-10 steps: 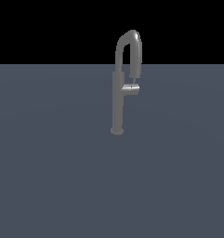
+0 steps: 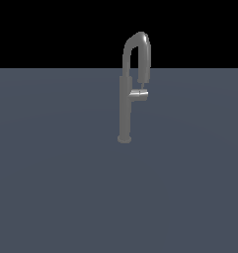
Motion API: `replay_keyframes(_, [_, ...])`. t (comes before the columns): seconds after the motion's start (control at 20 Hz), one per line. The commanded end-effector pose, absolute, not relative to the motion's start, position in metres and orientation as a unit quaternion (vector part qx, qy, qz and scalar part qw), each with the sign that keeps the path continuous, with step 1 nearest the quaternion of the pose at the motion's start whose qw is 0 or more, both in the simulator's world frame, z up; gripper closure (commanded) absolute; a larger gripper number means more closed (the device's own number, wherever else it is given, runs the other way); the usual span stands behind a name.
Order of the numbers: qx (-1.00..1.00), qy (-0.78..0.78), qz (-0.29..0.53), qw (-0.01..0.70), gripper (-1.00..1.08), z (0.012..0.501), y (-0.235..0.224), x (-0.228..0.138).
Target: Turn on the faucet by rotating a designated handle.
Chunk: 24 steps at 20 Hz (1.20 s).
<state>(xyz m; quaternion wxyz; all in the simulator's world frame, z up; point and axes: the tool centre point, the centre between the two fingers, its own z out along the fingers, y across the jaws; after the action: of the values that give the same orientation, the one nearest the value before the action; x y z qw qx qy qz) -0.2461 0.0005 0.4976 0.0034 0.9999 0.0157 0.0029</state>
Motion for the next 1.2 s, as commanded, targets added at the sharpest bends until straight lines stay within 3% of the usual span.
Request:
replay_keyframes(0.0, [1.0,0.01,-0.004,-0.002,1.08,0.498,0.001,-0.241])
replay_keyframes(1.15, [0.974,-0.115,-0.149,-0.123,1.08,0.492,0.003,-0.13])
